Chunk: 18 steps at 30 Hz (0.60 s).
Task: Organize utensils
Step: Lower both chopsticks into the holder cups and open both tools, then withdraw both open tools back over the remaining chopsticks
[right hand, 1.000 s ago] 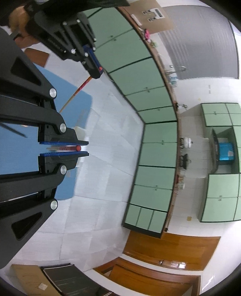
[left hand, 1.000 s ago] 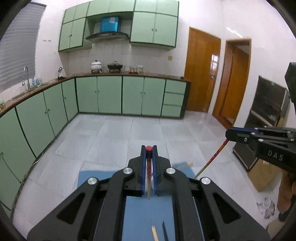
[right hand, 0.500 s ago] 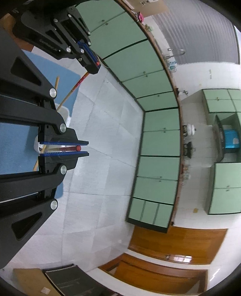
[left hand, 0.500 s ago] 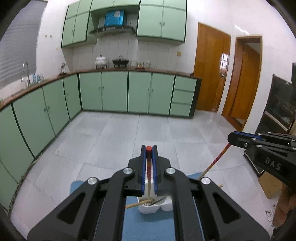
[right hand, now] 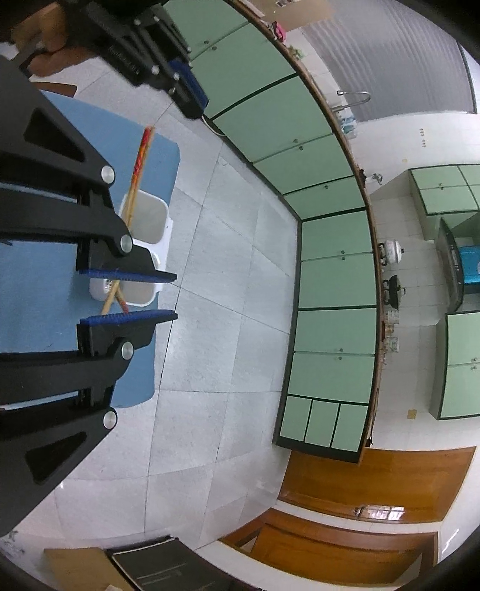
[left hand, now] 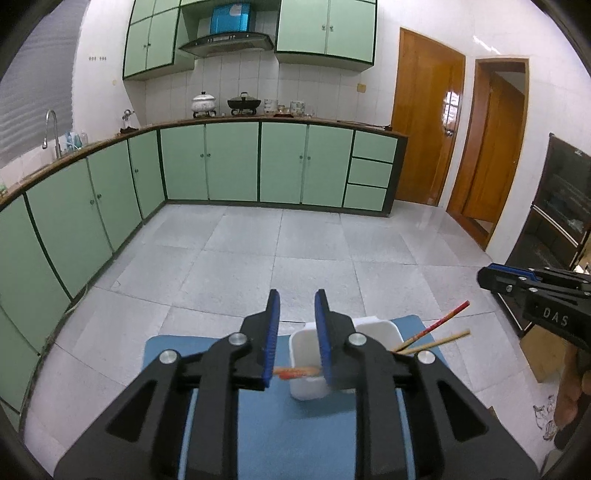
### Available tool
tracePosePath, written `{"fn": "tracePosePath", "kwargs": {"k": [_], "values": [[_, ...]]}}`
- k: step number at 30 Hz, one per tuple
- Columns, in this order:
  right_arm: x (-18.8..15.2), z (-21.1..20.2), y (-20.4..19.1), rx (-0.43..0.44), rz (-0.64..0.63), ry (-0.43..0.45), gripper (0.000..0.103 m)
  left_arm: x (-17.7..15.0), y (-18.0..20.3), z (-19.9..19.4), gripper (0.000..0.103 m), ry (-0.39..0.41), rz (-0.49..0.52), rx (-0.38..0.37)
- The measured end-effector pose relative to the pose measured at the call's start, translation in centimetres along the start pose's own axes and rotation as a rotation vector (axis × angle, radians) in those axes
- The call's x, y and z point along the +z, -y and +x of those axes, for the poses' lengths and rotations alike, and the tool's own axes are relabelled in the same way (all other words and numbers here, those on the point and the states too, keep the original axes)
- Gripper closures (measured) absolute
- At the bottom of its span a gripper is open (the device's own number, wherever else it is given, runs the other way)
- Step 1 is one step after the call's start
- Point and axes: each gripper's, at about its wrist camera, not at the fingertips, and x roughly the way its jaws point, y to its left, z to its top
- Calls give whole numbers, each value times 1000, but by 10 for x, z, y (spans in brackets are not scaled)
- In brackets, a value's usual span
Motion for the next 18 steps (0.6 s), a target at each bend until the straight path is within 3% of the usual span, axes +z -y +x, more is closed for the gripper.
{"fn": "tracePosePath", "kwargs": {"k": [5, 8, 11, 15, 18], "values": [[-36, -43, 1, 35, -13, 45, 85, -22, -7, -51, 68, 39, 15, -2], [-79, -71, 1, 41, -42, 78, 80, -51, -8, -80, 68, 46, 42, -1], [-128, -87, 4, 48, -57, 87, 78, -97, -9, -105, 67, 37, 62, -7], [-221, -99, -8, 38, -108, 69, 76, -171, -2, -132, 67, 23, 113, 1], [-289, -102, -25, 58, -134, 38, 76, -237, 4, -148, 67, -27, 102, -38]]}}
